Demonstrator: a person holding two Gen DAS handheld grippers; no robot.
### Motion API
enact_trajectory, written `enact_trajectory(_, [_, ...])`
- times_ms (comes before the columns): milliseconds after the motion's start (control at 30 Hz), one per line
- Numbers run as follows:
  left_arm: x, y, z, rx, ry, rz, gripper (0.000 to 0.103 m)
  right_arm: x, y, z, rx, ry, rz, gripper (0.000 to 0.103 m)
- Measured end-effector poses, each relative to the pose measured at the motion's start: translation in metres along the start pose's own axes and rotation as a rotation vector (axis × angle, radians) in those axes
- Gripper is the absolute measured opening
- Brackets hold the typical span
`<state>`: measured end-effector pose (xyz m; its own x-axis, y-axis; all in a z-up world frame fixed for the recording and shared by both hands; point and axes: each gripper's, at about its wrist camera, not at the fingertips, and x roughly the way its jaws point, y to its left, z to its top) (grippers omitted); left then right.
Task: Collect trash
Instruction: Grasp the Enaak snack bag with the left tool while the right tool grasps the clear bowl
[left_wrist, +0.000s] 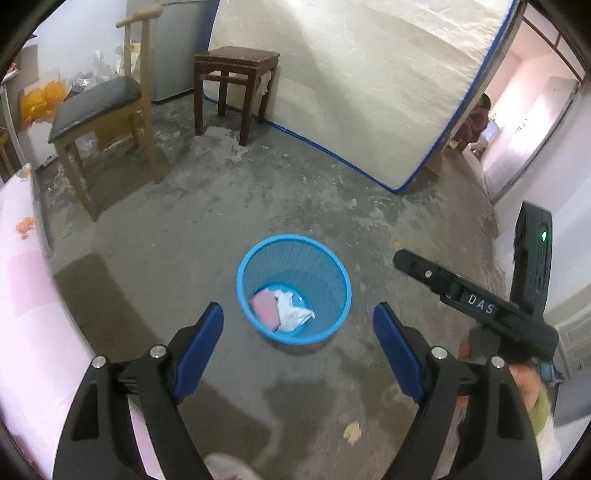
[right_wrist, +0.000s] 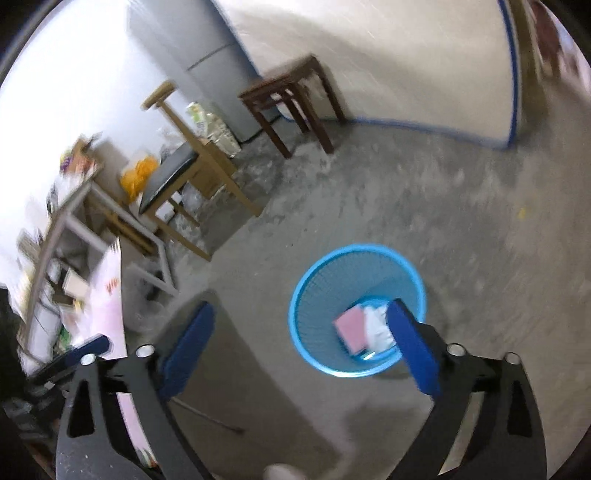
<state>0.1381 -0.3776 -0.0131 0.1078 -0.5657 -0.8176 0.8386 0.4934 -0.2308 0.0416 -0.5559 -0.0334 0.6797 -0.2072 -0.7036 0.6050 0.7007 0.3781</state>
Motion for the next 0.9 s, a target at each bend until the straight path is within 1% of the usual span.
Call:
enact_trajectory(100, [-0.046, 0.014, -0.016, 0.042, -0.021, 0.046, 0.083, -0.026, 0.037, -0.007, -0.152, -0.043, -0.025, 0.095])
enact_trajectory(167, [-0.082, 0.03, -0.029, 0.037, -0.048, 0.083, 0.087, -0.039, 0.059, -0.01, -0.228, -0.068, -0.028, 0.095])
enact_trajectory(200, [-0.099, 0.039, -0.035, 0.023, -0.061, 0.097, 0.089, -0.045, 0.072, -0.012, -0.264, -0.077, -0.018, 0.095])
enact_trajectory(267, [-0.137, 0.064, -0.05, -0.033, -0.085, 0.114, 0.093, -0.06, 0.101, -0.015, -0.326, -0.08, 0.047, 0.095])
enact_trajectory(300, [-0.154, 0.076, -0.056, -0.064, -0.093, 0.117, 0.094, -0.064, 0.109, -0.015, -0.337, -0.076, 0.073, 0.095])
enact_trajectory(333, [-0.17, 0.09, -0.063, -0.099, -0.102, 0.119, 0.095, -0.069, 0.122, -0.015, -0.347, -0.065, 0.121, 0.095])
enact_trajectory(367, [-0.195, 0.111, -0.074, -0.153, -0.126, 0.12, 0.095, -0.073, 0.133, -0.016, -0.353, -0.052, 0.163, 0.095])
enact_trajectory(433, [-0.225, 0.137, -0.087, -0.213, -0.164, 0.14, 0.096, -0.078, 0.158, -0.017, -0.368, -0.025, 0.236, 0.095])
enact_trajectory(567, [-0.301, 0.208, -0.129, -0.363, -0.313, 0.233, 0.097, -0.07, 0.207, -0.02, -0.4, 0.07, 0.364, 0.095])
enact_trajectory(667, [-0.343, 0.258, -0.16, -0.477, -0.401, 0.287, 0.097, -0.056, 0.243, -0.023, -0.402, 0.154, 0.441, 0.095])
enact_trajectory(733, [-0.361, 0.29, -0.179, -0.543, -0.433, 0.311, 0.097, -0.042, 0.266, -0.026, -0.402, 0.21, 0.485, 0.095])
enact_trajectory(800, [-0.374, 0.322, -0.197, -0.607, -0.448, 0.313, 0.097, -0.029, 0.287, -0.028, -0.402, 0.257, 0.523, 0.095])
enact_trajectory(833, [-0.376, 0.334, -0.205, -0.629, -0.459, 0.312, 0.097, -0.036, 0.302, -0.036, -0.407, 0.269, 0.539, 0.095])
enact_trajectory(867, [-0.379, 0.35, -0.215, -0.646, -0.471, 0.308, 0.097, -0.029, 0.315, -0.035, -0.414, 0.283, 0.56, 0.095])
enact_trajectory(900, [-0.38, 0.362, -0.221, -0.654, -0.475, 0.3, 0.097, -0.026, 0.32, -0.034, -0.42, 0.293, 0.573, 0.095])
